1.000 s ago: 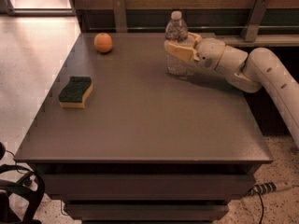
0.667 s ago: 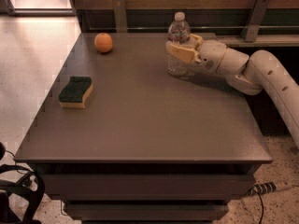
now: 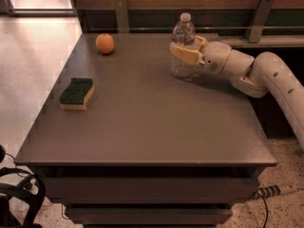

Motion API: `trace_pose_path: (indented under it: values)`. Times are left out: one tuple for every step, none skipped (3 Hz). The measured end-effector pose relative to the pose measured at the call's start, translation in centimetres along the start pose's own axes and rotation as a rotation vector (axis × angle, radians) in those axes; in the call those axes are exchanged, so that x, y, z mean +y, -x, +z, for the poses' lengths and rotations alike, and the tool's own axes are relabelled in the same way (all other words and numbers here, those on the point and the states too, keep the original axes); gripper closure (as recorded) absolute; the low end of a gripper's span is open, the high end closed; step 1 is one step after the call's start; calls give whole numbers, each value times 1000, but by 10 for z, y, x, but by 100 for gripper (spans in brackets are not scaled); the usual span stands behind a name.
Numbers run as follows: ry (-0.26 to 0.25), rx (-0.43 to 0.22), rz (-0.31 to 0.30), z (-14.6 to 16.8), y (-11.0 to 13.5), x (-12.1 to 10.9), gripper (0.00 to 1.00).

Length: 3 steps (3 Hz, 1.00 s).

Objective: Place water bottle upright

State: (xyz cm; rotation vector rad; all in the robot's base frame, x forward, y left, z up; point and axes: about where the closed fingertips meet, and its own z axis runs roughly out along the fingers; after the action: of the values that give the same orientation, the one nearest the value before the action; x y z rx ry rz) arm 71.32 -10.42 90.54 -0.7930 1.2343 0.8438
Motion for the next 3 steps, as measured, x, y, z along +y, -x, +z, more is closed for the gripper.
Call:
trace_pose_path:
  values:
    - [0,0,0,0,1,0,61]
    - [0,0,0,0,1,0,38]
    - [5,-1,0,3,2,1,14]
